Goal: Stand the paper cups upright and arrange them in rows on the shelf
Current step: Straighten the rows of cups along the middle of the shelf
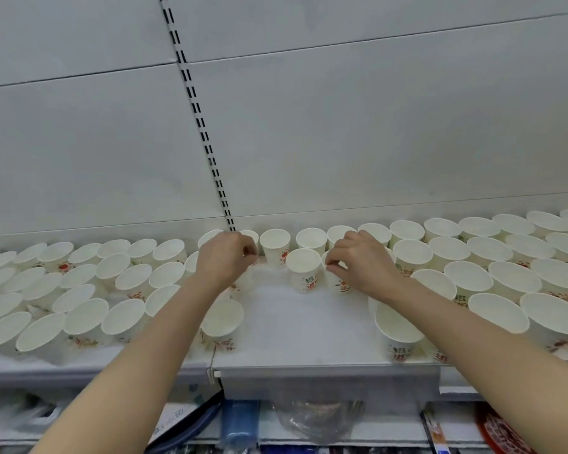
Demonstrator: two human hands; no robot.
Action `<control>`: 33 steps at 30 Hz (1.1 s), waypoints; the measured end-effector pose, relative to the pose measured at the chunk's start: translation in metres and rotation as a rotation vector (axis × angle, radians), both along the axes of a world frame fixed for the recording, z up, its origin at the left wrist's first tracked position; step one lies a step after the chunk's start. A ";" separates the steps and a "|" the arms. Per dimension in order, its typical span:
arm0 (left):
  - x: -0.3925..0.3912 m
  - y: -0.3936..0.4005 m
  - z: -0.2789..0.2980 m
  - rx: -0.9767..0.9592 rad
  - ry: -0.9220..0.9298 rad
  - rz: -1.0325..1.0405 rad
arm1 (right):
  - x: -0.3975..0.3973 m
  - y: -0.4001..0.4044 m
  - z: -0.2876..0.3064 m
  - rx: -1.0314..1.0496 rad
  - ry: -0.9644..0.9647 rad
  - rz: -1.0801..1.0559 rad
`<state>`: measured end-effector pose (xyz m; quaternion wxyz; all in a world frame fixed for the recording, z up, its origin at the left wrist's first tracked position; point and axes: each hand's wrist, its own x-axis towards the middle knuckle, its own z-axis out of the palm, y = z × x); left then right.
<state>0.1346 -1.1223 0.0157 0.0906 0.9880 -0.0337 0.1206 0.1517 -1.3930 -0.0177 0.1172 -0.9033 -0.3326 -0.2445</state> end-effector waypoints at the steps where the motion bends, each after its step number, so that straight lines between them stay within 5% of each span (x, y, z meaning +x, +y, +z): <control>1: -0.003 0.009 0.001 0.027 0.015 0.043 | -0.001 0.007 0.000 0.010 -0.008 0.007; 10: 0.008 0.024 -0.016 0.166 0.171 -0.026 | 0.014 0.069 0.006 0.027 0.011 -0.030; 17: 0.042 0.046 0.000 -0.052 0.044 -0.006 | 0.052 0.108 0.014 -0.119 0.168 -0.149; 22: 0.075 0.032 0.003 -0.002 0.169 -0.003 | 0.068 0.128 0.011 -0.250 0.254 -0.213; 33: 0.082 0.011 -0.018 -0.022 0.215 -0.065 | 0.065 0.128 -0.006 -0.276 0.148 -0.307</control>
